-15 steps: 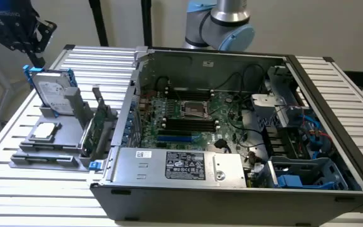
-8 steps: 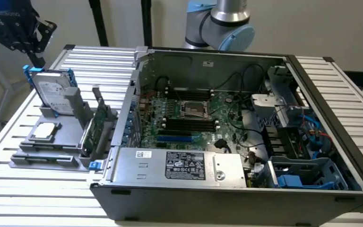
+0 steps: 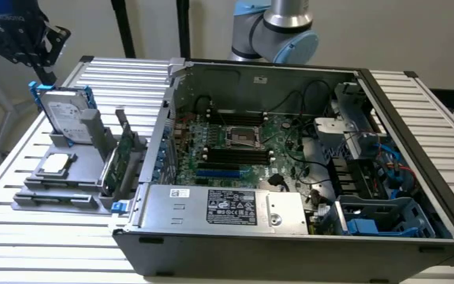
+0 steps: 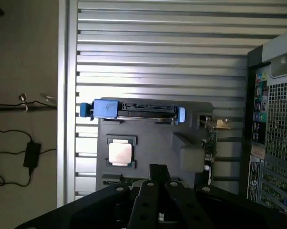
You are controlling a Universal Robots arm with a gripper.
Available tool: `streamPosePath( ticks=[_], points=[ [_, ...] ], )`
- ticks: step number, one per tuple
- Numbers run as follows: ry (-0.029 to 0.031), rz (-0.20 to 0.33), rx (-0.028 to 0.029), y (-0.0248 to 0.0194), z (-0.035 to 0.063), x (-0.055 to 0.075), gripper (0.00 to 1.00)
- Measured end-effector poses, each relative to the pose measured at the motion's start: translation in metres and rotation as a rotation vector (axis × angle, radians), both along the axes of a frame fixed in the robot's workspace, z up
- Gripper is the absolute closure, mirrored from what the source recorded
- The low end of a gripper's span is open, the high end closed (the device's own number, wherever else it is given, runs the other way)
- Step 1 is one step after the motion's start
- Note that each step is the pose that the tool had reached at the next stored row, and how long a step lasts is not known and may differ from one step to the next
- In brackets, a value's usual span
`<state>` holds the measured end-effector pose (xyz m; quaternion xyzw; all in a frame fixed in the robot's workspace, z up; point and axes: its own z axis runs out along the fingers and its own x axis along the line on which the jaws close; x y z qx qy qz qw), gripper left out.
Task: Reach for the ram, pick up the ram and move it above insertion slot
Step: 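Reach for the ram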
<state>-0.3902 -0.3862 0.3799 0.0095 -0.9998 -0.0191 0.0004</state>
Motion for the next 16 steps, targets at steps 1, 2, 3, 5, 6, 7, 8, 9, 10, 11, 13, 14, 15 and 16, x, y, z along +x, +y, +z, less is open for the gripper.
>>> streamPosePath(
  ticks=[1, 2, 3, 5, 6, 7, 8, 9, 10, 11, 13, 14, 15, 16],
  points=[
    [0.0000, 0.000, 0.0000, -0.0031, 0.0000, 0.000, 0.89],
    [0.0000, 0.000, 0.0000, -0.0067, 0.0000, 0.000, 0.89],
    [0.0001, 0.000, 0.0000, -0.0108, 0.0000, 0.000, 0.89],
    [0.0000, 0.000, 0.0000, -0.0200, 0.0000, 0.000, 0.89],
    [0.0000, 0.000, 0.0000, -0.0245, 0.0000, 0.000, 0.89],
    [0.0000, 0.000, -0.0001, -0.0289, -0.0001, 0.000, 0.89],
    [0.0001, 0.000, 0.0000, -0.0331, -0.0002, -0.001, 0.89],
    [0.0000, 0.000, 0.0000, -0.0368, -0.0005, -0.001, 0.89],
    [0.0000, 0.000, 0.0000, -0.0398, -0.0011, -0.001, 0.89],
    [0.0000, 0.000, 0.0000, -0.0427, -0.0019, -0.001, 0.89],
    [0.0000, 0.000, 0.0000, -0.0480, -0.0042, -0.001, 0.89],
    [0.0000, 0.000, 0.0000, -0.0510, -0.0055, -0.001, 0.89],
    [0.0000, 0.000, 0.0000, -0.0540, -0.0068, -0.001, 0.89],
    [0.0000, 0.000, 0.0000, -0.0568, -0.0082, -0.001, 0.89]
  ],
)
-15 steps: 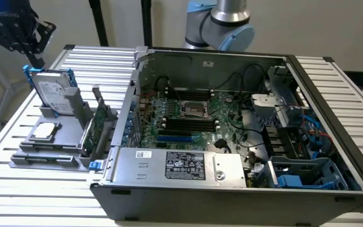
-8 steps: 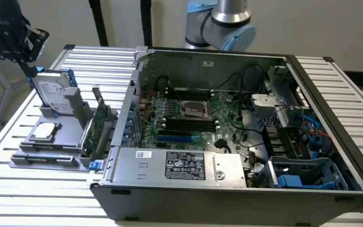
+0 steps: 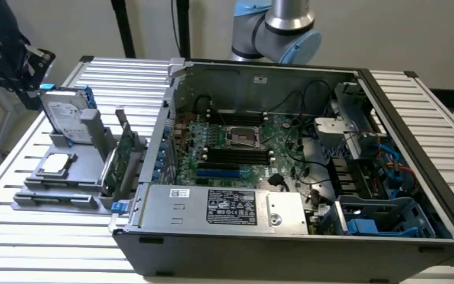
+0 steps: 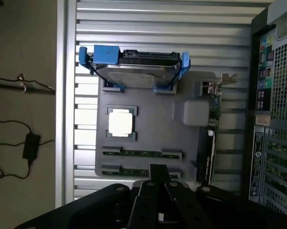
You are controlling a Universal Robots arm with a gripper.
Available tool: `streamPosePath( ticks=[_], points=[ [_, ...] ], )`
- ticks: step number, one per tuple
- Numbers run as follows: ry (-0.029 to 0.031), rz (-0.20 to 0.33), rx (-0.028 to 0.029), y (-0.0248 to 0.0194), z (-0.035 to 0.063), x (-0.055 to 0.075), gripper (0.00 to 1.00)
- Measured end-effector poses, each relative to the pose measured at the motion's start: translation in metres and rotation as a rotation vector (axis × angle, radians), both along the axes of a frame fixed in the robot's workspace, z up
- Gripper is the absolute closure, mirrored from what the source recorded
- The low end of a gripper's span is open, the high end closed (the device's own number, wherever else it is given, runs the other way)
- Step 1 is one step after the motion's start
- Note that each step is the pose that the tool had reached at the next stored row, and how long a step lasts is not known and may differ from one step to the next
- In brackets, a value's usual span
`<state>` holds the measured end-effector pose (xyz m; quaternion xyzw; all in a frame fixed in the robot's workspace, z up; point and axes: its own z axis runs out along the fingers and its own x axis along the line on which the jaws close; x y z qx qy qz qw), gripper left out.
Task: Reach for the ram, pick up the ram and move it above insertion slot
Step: 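Reach for the ram, then pick up the ram and move it above insertion slot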
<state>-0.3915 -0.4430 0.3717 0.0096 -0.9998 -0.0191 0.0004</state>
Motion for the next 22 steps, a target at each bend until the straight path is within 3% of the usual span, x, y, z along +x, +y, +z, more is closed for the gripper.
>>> streamPosePath(
  ticks=[10, 14, 22],
  points=[
    [0.0001, 0.000, -0.0001, -0.0187, -0.0171, -0.001, 0.89],
    [0.0001, 0.000, -0.0001, -0.0291, -0.0202, -0.002, 0.89],
    [0.0000, 0.000, 0.0000, -0.0308, -0.0203, -0.002, 0.89]
  ],
)
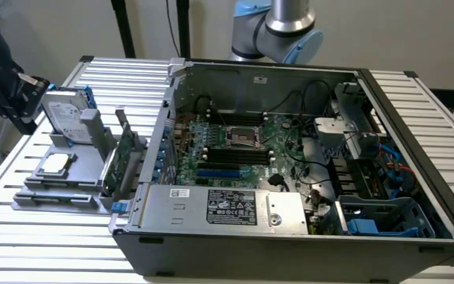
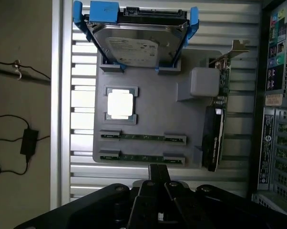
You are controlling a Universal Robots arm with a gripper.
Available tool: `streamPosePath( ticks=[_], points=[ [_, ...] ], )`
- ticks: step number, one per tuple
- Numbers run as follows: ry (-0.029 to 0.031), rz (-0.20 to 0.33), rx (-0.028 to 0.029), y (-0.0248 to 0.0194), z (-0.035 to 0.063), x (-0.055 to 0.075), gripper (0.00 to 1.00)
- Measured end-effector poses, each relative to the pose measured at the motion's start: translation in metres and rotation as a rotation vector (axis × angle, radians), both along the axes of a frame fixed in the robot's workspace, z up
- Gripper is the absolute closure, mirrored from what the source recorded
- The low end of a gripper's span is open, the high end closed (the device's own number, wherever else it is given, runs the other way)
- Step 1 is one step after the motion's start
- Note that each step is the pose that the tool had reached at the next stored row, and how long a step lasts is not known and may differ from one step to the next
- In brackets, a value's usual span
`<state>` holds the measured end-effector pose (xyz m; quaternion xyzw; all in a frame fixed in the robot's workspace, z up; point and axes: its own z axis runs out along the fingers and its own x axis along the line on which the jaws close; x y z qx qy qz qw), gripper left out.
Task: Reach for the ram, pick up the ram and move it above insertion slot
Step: 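Pick up the ram and move it above insertion slot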
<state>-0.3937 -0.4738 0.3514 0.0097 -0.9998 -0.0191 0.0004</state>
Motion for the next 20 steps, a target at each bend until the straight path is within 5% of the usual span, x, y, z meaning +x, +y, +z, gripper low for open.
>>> streamPosePath(
  ticks=[3, 20],
  points=[
    [-0.0016, 0.017, -0.0001, -0.0001, 0.0000, 0.0000, 0.89],
    [-0.0075, 0.326, 0.0005, 0.0000, 0.0000, -0.0001, 0.89]
  ],
)
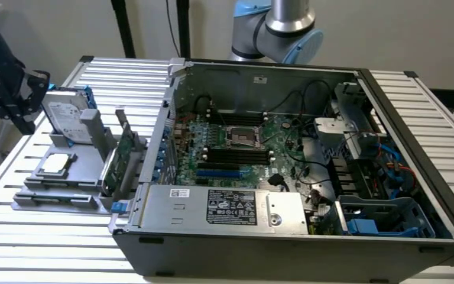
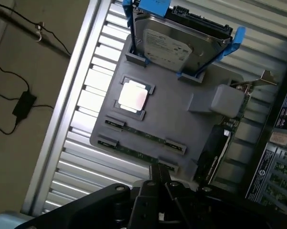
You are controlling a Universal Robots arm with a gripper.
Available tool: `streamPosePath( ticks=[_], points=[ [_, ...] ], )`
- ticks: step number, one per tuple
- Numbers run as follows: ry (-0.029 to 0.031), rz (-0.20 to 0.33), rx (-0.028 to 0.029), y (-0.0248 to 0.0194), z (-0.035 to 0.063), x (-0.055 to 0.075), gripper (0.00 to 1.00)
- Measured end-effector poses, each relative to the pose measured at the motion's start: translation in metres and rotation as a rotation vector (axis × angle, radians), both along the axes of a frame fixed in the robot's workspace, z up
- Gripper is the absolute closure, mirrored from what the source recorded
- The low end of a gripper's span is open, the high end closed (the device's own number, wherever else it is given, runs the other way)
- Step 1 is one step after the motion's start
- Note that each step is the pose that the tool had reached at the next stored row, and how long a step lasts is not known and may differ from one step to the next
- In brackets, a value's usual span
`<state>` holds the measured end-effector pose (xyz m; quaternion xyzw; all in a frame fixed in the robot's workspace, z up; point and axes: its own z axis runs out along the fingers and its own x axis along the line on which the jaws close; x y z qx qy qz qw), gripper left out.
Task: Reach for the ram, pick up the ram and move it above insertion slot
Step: 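Pick up the ram and move it above insertion slot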
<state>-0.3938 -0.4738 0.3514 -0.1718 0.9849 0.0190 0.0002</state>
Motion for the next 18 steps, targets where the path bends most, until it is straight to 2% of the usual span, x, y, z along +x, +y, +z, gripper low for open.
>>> streamPosePath(
  ticks=[18],
  points=[
    [0.0000, 0.326, 0.0000, 0.0000, 0.0000, 0.0000, 0.89]
  ],
)
